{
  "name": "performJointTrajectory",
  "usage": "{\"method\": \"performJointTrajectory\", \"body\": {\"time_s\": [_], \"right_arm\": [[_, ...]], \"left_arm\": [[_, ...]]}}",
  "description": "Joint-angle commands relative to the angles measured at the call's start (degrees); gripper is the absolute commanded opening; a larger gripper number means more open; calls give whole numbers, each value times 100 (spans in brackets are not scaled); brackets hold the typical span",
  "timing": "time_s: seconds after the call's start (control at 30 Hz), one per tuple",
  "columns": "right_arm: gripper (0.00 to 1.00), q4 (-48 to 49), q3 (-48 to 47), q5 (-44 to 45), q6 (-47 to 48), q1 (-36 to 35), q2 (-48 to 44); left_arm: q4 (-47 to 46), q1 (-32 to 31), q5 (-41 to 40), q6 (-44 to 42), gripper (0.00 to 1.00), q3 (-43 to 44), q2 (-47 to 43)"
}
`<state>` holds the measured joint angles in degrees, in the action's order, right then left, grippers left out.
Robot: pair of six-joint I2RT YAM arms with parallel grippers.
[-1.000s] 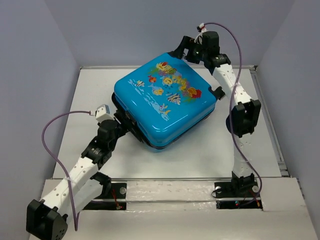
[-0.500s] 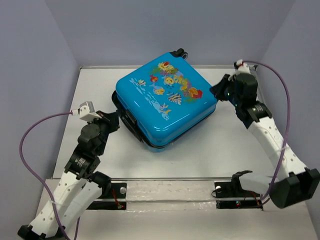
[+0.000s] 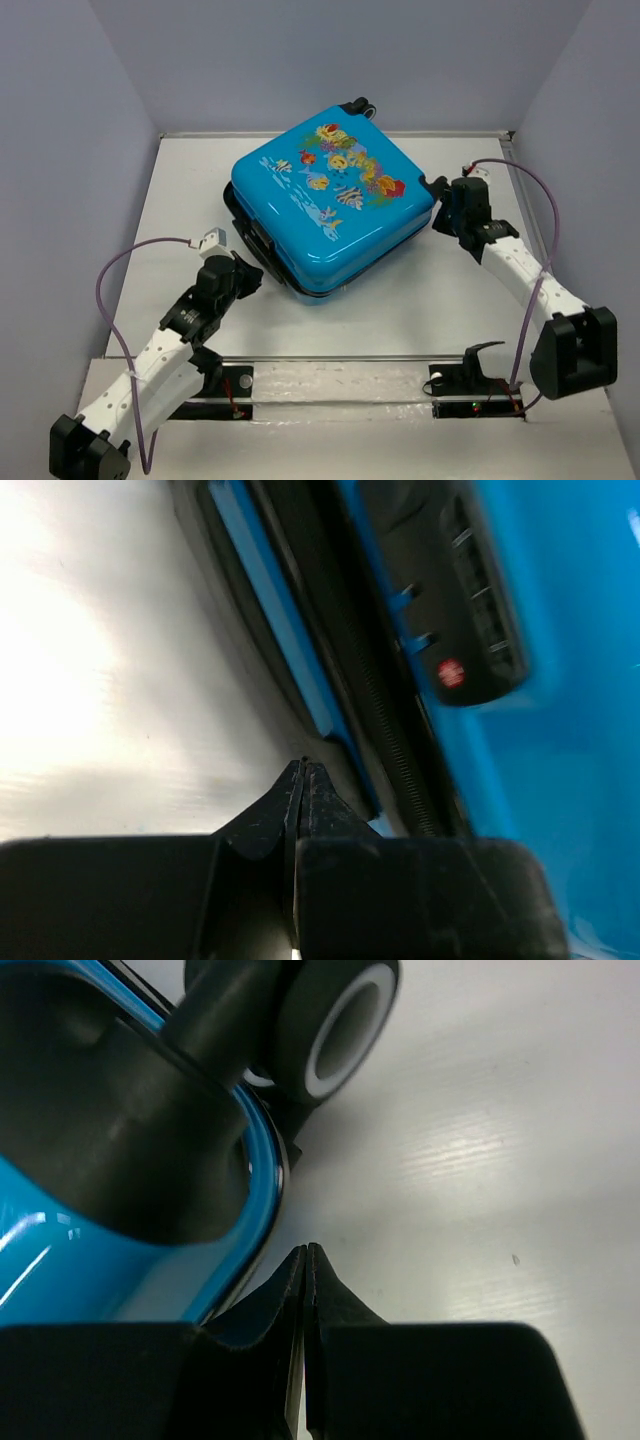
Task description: Pack the luggage
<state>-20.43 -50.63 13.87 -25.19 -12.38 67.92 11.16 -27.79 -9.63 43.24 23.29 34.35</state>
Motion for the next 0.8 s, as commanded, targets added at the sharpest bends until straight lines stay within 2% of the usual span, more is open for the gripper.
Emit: {"method": "performJointTrajectory", "body": {"time_s": [0.0, 0.2, 0.43, 0.53, 0.57, 0.63, 0.73, 0.77], "right_arm": [[7, 1144, -683, -401, 392, 78, 677], [7, 1532, -1633, -1148, 603, 254, 2013], [7, 1814, -3091, -2545, 673, 254, 3208], [7, 1692, -4073, -3221, 542, 254, 3831], [7, 1604, -4077, -3415, 541, 254, 3973], [8, 1184, -4831, -3871, 533, 254, 4281], [12, 866, -5481, -3979, 594, 114, 4686], [16, 856, -5510, -3953, 594, 44, 4695]], "left_arm": [[-807, -33, 514, 132, 6, -316, 290], [-1484, -77, 804, -17, 6, -439, 915], [-2257, -578, 849, 0, 6, -571, 1548], [-2661, -1016, 621, 114, 6, -580, 1680], [-2750, -1018, 585, 114, 6, -562, 1724], [-2934, -1254, 550, 140, 6, -510, 1943], [-3268, -1518, 479, 140, 6, -212, 2435], [-3347, -1571, 479, 140, 6, -141, 2567]]}}
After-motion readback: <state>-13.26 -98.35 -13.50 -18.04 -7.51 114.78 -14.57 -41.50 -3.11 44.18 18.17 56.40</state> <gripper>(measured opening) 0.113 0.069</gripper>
